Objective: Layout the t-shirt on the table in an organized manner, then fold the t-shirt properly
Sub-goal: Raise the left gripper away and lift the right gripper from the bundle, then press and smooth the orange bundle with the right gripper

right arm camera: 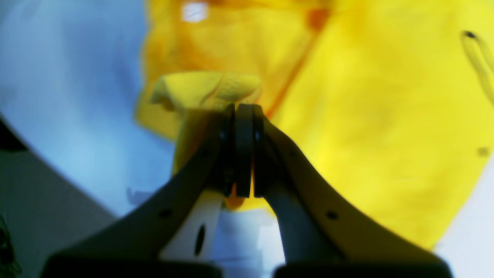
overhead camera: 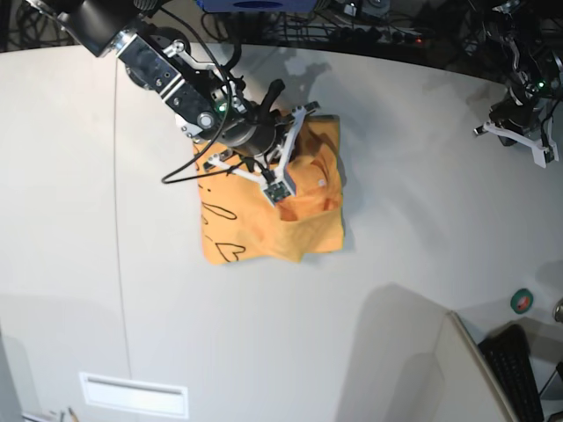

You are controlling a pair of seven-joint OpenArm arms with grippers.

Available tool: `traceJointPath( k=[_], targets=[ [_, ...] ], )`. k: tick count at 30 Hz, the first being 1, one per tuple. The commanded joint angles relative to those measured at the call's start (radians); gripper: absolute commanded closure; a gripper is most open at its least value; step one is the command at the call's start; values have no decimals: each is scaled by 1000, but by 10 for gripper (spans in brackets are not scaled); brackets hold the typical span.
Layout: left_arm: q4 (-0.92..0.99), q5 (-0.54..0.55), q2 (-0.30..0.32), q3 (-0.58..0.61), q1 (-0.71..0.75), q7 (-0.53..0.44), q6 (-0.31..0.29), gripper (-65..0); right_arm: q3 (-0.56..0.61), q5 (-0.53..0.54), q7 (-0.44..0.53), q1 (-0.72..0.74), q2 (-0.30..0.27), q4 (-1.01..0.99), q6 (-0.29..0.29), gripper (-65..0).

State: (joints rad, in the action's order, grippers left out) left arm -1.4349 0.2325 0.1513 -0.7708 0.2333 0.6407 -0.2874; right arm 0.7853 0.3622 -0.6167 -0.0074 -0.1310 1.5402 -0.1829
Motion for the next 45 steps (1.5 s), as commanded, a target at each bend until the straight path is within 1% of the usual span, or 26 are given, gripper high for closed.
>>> traceJointPath(
  k=[1, 3, 10, 12, 13, 14, 16, 17, 20, 24, 26, 28, 31, 35, 37, 39, 41, 42, 45],
  targets=[
    [-13, 3, 18, -5, -2, -15, 0, 0, 13, 2, 16, 2, 6, 29, 4, 0],
    [-11, 3, 32, -5, -2, -15, 0, 0, 61, 2, 16, 1, 8, 32, 4, 0],
    [-11, 3, 37, -5, -5, -15, 0, 0, 208, 2, 14, 25, 11, 50, 4, 0],
    [-11, 3, 54, -5, -5, -15, 0, 0, 217, 2, 14, 34, 3, 92, 1, 0],
    [-11, 3, 60, -6, -4, -15, 0, 0, 207, 2, 14, 34, -9, 119, -7, 0],
    [-11, 3, 69, -6, -1, -15, 0, 0, 185, 2, 14, 36, -25, 141, -33, 0],
    [-11, 3, 80, -32, 4, -17, 0, 0, 135, 2, 14, 43, -31, 148, -86, 0],
    [-11, 3, 78, -62, 1, -17, 0, 0, 96, 2, 14, 56, -31, 138, -103, 0],
    [-11, 3, 75, -117, -2, -17, 0, 0, 6, 2, 22, 86, -28, 62, -111, 0],
    [-11, 3, 74, -121, 4, -17, 0, 0, -50, 2, 22, 159, 6, -65, -111, 0],
    [-11, 3, 72, -118, 7, -17, 0, 0, -50, 2, 24, 200, 35, -137, -109, 0],
    [-11, 3, 70, -118, 7, -17, 0, 0, -48, 2, 24, 226, 72, -191, -94, 0],
    [-11, 3, 70, -117, 7, -17, 0, 0, -46, 2, 28, 261, 144, -272, -63, 0],
    [-11, 3, 70, -117, 7, -17, 0, 0, -45, 2, 110, 306, 230, -378, -37, 0],
    [-11, 3, 70, -117, 7, -17, 0, 0, -42, 2, 154, 329, 262, -427, -11, 0],
    [-11, 3, 70, -117, 7, -15, 0, 0, 15, 2, 194, 364, 270, -453, 6, 0],
    [-11, 3, 70, -117, 7, -15, 0, 0, 98, 2, 206, 396, 265, -439, 6, 0],
    [-11, 3, 70, -117, 7, -15, 0, 0, 119, 4, 205, 404, 262, -421, 6, 0],
    [-11, 3, 70, -117, 7, -15, 0, 0, 119, 4, 183, 393, 198, -318, 1, 0]
  ],
)
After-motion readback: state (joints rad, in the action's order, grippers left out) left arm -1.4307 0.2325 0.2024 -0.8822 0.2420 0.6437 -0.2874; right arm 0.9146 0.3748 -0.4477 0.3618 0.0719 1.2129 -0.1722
